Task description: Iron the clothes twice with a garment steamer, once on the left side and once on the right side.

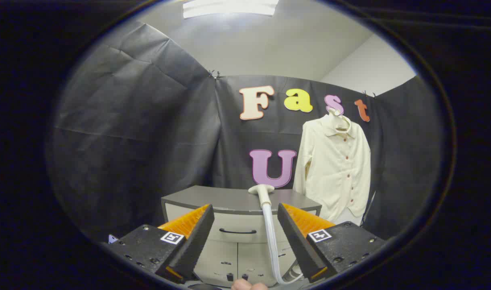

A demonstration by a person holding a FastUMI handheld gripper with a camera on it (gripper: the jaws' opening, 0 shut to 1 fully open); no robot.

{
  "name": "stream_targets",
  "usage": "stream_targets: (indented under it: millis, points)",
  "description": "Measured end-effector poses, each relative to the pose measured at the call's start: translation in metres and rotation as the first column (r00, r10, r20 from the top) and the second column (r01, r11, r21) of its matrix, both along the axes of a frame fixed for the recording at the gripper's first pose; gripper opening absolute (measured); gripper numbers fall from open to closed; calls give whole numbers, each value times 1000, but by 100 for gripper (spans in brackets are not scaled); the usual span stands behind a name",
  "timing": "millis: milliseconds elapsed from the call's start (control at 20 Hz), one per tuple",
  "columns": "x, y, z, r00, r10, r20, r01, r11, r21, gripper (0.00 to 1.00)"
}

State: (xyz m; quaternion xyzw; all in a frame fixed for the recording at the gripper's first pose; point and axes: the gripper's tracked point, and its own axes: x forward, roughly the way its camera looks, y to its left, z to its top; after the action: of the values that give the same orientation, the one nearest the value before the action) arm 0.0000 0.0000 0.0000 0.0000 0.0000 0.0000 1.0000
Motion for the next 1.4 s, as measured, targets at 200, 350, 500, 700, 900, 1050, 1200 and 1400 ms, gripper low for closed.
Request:
stream_targets:
  millis: [200,350,500,700,900,1050,1200,1400]
  points:
    - [-1,0,-6,1000,9,-15,-9,1000,6,96]
    - [-1,2,-6,1000,16,-14,-16,1000,18,96]
    - [-1,0,-6,1000,15,-18,-14,1000,21,96]
    - [1,0,-8,1000,18,-23,-17,1000,16,96]
    - [7,-2,-11,999,16,-31,-15,999,30,96]
    - [13,-4,-14,999,22,-38,-21,999,35,96]
    - [28,-10,-16,999,13,-42,-11,999,40,96]
    - [49,-18,-18,999,12,-44,-10,999,47,97]
